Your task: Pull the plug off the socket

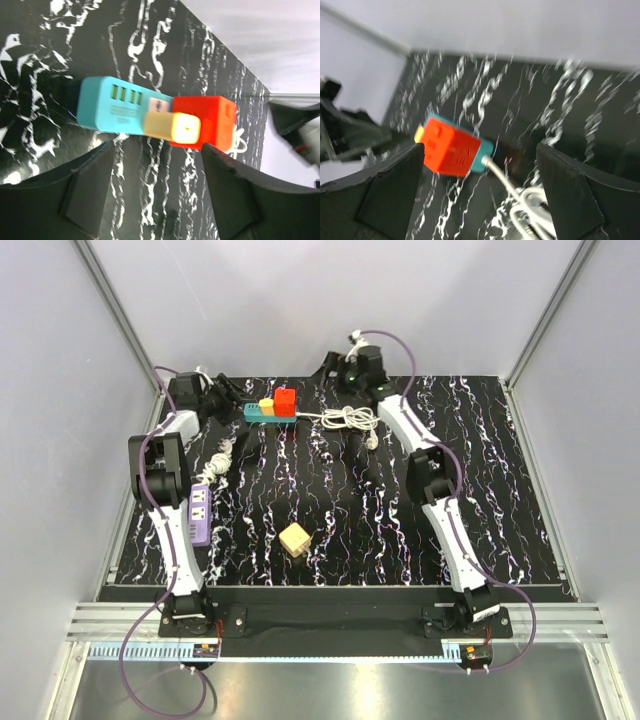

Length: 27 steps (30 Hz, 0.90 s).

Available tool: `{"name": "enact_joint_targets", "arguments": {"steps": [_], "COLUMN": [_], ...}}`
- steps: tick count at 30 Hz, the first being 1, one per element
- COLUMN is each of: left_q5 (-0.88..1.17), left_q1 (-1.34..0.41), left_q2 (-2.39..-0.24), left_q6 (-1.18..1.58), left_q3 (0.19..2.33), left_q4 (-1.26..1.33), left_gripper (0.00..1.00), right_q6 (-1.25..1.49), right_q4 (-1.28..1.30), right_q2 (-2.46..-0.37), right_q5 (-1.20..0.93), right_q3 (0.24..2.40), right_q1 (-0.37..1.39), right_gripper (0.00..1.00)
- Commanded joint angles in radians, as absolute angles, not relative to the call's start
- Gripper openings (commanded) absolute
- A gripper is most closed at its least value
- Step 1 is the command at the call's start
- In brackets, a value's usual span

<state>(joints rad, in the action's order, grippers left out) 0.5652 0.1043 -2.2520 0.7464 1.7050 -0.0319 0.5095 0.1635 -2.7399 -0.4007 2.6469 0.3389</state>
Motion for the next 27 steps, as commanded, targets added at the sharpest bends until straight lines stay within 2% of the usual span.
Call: {"name": "enact_joint_targets", "arguments": {"steps": [1, 6, 11, 17, 27], "left_q5": [0.566, 0.531, 0.537, 0.54, 0.538], "left_q1": [0.113, 0.126, 0.132, 0.13, 0.109], "left_q2": [-2.272, -2.31, -2.37, -2.45, -2.465], "left_q6": [0.776, 0.792, 0.81, 0.868, 0.91], "left_q3": [1.763, 1.764, 1.811, 1.85, 1.809], "left_q4": [0.103, 0.121, 0.167, 0.19, 0.277], "left_gripper": [0.77, 0.79, 0.81, 0.81, 0.82], "right_q6": [0.46, 0.472, 0.543, 0.5, 0.491], "right_q4": [0.15, 0.147, 0.123, 0.12, 0.087], "right_q2": [-2.705, -2.695, -2.787, -2.78, -2.818], "right_q5": [-0.354, -0.341, -0.371, -0.201, -0.169], "right_q3": [2.657, 2.599, 2.727, 2.709, 2.734], "right_q1": [0.406, 0.413, 0.417, 0.46, 0.485], "right_gripper": [1.0, 1.0, 1.0, 1.0, 1.0]}}
